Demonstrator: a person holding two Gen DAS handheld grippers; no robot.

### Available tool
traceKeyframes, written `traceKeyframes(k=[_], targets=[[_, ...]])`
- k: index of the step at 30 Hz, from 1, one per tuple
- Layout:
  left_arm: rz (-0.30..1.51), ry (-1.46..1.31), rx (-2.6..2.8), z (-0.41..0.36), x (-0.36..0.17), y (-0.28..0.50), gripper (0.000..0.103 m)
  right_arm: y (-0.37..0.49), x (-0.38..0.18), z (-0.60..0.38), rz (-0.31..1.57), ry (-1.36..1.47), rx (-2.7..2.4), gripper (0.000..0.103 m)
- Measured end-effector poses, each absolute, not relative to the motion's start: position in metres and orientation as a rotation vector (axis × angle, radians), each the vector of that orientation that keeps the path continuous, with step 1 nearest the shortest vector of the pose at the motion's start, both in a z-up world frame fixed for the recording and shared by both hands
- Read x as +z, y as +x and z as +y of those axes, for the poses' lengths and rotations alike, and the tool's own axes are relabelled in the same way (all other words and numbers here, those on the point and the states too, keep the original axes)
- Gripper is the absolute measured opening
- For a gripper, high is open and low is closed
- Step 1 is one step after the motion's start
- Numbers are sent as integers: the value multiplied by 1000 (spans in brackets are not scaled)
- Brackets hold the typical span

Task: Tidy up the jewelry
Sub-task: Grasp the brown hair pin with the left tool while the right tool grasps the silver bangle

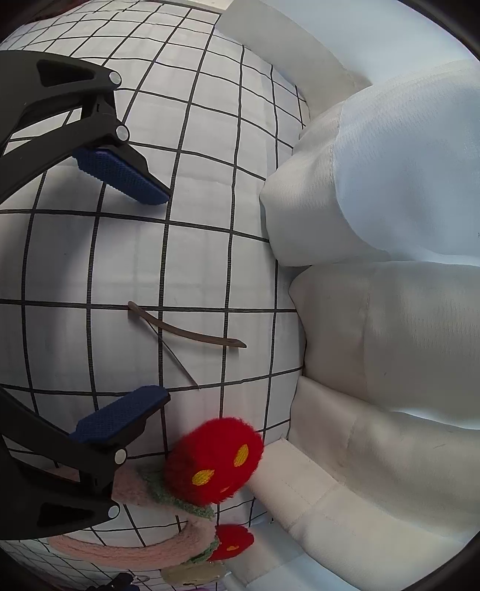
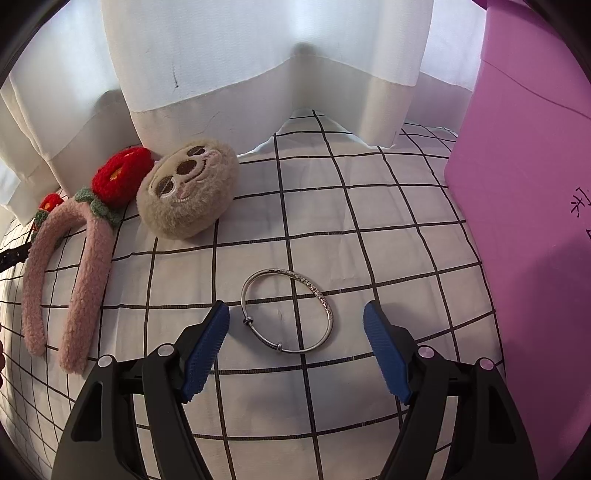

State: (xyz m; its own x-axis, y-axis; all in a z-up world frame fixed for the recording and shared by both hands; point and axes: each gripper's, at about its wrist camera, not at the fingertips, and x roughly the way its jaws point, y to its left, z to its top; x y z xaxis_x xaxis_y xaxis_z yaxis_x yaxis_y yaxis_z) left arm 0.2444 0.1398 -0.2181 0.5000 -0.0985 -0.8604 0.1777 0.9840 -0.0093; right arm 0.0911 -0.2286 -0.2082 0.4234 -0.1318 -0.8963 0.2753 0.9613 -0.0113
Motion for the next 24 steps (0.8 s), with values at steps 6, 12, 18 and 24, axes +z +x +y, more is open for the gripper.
traceKeyframes(k=[6, 12, 18, 24], targets=[[1028, 103, -164, 133, -217, 244, 97, 96, -209, -226, 1098, 144, -270, 75], [1026, 105, -155, 124, -220, 254, 97, 97, -220, -223, 1076, 140, -275, 79], [999, 105, -151, 117, -220, 247, 89, 91, -223, -218, 1064, 136, -273, 80], [967, 147, -231, 103, -216, 233, 51, 92, -224, -216, 1079, 135, -237, 75]])
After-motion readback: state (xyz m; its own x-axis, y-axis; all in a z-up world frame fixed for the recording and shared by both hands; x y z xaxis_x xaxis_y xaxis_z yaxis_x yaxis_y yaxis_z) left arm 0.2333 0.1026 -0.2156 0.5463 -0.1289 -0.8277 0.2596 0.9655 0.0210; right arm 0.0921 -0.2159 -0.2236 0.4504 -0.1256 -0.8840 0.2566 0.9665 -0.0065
